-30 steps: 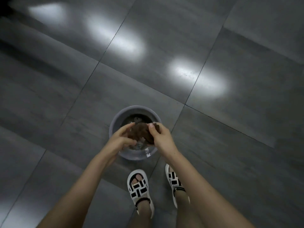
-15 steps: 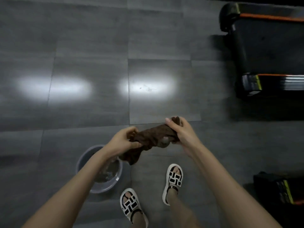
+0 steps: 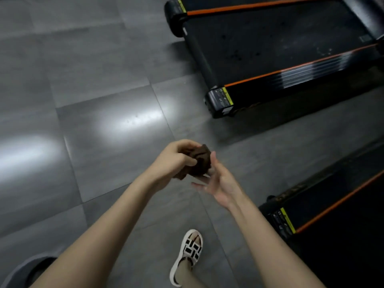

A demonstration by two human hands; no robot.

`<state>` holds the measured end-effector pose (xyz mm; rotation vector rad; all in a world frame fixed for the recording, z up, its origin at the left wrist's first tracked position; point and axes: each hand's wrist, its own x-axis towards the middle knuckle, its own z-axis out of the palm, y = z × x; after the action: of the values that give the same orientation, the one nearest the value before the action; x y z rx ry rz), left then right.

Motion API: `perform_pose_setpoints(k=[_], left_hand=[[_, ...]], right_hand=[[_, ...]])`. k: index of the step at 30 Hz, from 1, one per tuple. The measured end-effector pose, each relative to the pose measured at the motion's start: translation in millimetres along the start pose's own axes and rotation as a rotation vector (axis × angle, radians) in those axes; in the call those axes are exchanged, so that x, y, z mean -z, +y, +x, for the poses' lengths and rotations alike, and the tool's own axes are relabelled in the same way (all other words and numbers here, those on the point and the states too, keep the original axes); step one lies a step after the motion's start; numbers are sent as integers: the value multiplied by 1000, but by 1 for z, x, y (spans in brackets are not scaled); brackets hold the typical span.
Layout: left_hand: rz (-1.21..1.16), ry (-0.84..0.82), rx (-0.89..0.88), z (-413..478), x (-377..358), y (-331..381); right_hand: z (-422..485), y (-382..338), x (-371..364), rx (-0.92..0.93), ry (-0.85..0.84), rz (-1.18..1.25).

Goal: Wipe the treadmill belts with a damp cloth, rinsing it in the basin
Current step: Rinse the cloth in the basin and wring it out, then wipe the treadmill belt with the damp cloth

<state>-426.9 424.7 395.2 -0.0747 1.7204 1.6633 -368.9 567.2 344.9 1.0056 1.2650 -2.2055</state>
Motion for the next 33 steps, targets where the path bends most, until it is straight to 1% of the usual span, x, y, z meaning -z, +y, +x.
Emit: perform_pose_setpoints(k=[2, 4, 5, 7, 10, 13, 16, 20, 24, 27, 33], left_hand=[[-60, -126, 35, 35, -26, 21], [-113, -152, 28, 69, -43, 37], [-120, -126, 10, 88, -46, 44], [-78, -9, -38, 125, -48, 56], [-34, 145, -90, 183, -41, 71], [40, 206, -128, 247, -34, 80], [142, 221, -140, 320, -28, 90], [251, 262, -192, 414, -33, 104], [333, 295, -189, 494, -57, 109], [386, 321, -190, 546, -89, 115], [594, 368, -192, 680, -173, 136]], right_hand=[[11, -30, 19, 52, -2, 74], [27, -58, 37, 103, 93, 151], [37, -72, 47, 120, 159, 180], [60, -99, 68, 151, 272, 202], [97, -140, 100, 205, 369, 148], [141, -183, 135, 242, 464, 81], [186, -230, 173, 259, 539, 53], [241, -296, 216, 269, 601, -3], [288, -354, 262, 275, 635, -52], [320, -400, 298, 283, 647, -77], [395, -502, 389, 344, 599, -108]])
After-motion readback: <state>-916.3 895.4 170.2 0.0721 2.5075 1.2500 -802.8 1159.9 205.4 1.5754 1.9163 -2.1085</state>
